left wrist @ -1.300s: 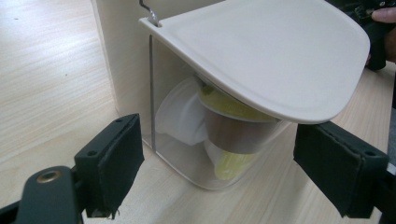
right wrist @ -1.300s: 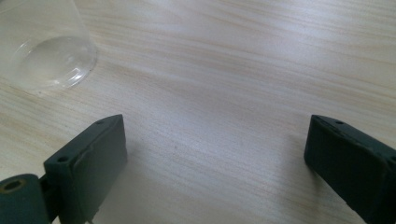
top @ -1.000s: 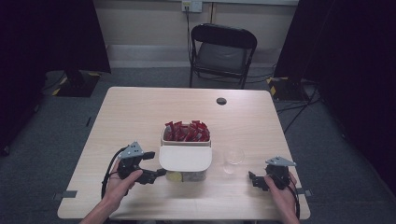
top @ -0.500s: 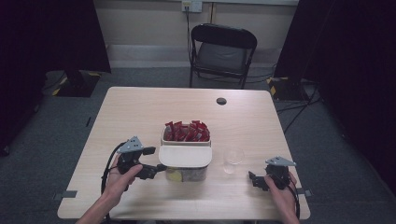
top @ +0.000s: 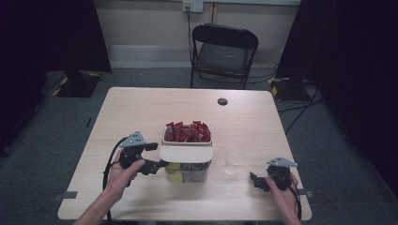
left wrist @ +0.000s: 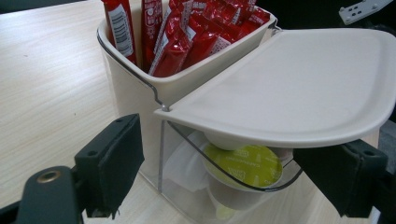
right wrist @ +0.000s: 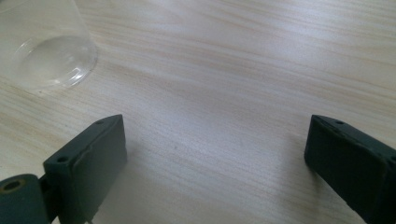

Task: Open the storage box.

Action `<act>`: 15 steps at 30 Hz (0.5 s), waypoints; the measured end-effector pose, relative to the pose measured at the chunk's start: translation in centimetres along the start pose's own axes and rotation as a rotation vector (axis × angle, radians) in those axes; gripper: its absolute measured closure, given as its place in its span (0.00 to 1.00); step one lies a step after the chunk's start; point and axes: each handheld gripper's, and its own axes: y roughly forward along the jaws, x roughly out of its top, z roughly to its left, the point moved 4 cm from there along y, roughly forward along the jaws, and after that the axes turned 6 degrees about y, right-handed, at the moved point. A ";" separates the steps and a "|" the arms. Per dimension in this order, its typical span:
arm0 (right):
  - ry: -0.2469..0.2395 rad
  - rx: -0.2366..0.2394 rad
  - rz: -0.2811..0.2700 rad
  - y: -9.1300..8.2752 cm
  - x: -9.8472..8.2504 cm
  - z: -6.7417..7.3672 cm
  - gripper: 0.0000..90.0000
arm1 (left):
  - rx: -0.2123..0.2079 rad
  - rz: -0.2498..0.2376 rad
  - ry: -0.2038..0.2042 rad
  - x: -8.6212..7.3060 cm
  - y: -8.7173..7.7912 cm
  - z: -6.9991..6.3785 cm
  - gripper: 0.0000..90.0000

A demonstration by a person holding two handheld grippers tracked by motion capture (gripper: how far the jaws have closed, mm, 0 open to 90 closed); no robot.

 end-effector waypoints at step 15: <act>0.000 0.000 0.000 0.0 0.0 0.0 0.06 | -0.002 -0.006 -0.028 1.3 0.2 0.9 0.17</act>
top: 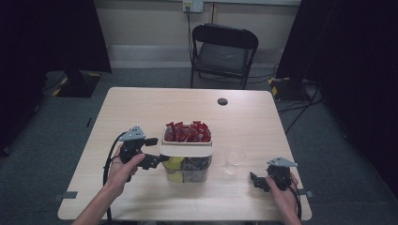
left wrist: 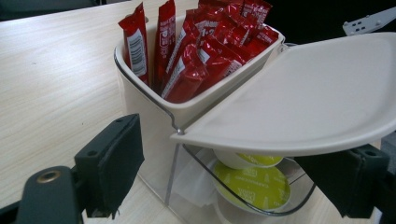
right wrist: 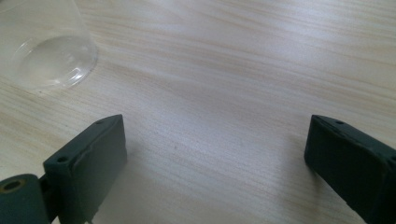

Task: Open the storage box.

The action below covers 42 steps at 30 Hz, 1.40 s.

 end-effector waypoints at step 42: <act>0.000 0.002 0.002 0.0 0.0 0.0 0.06 | 0.013 -0.023 -0.009 3.2 1.2 2.4 0.17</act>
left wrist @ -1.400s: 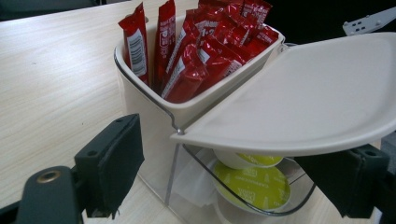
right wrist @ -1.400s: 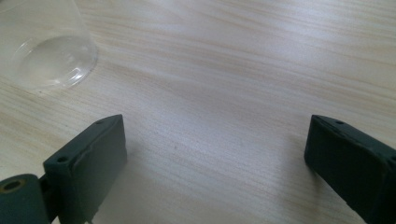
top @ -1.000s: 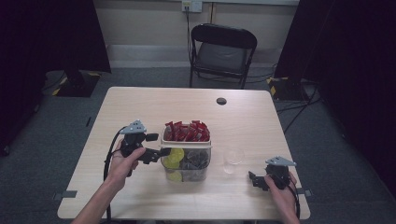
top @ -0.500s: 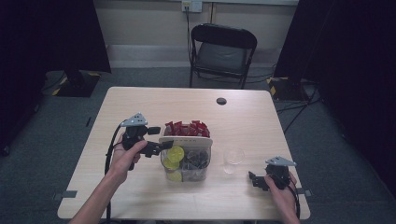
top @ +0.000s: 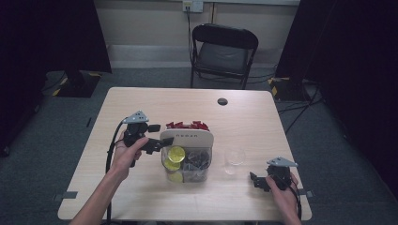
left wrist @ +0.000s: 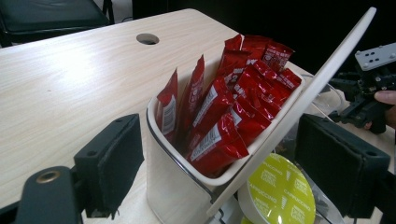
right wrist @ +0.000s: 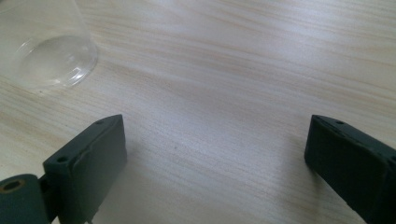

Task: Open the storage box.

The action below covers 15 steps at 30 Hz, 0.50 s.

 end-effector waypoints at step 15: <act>-0.010 0.009 0.000 0.0 0.0 0.0 0.06 | -0.004 -0.012 -0.033 0.0 0.5 0.8 0.16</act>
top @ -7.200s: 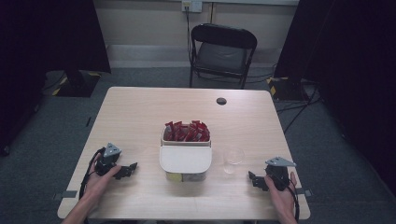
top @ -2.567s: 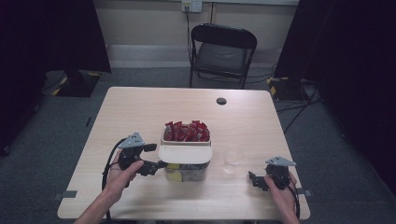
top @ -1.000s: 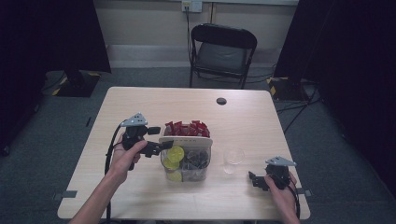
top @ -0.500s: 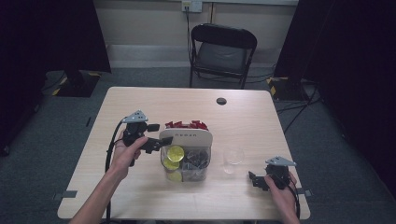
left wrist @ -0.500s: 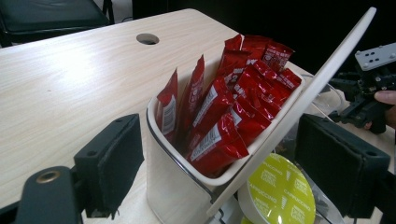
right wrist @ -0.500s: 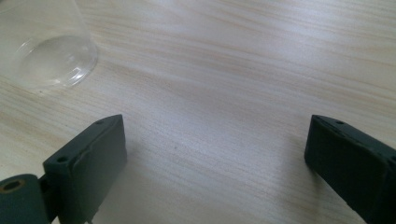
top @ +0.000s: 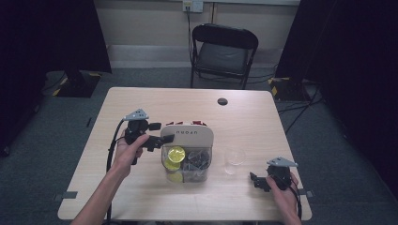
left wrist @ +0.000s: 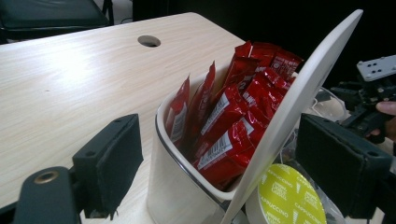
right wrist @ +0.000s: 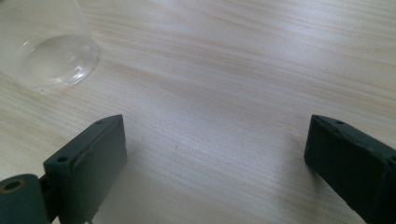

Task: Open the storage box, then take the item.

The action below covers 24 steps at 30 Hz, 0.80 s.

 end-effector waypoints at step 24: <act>-0.065 0.238 -0.135 -4.9 3.6 3.5 0.27 | 0.005 0.008 -0.008 -0.1 0.0 0.0 0.16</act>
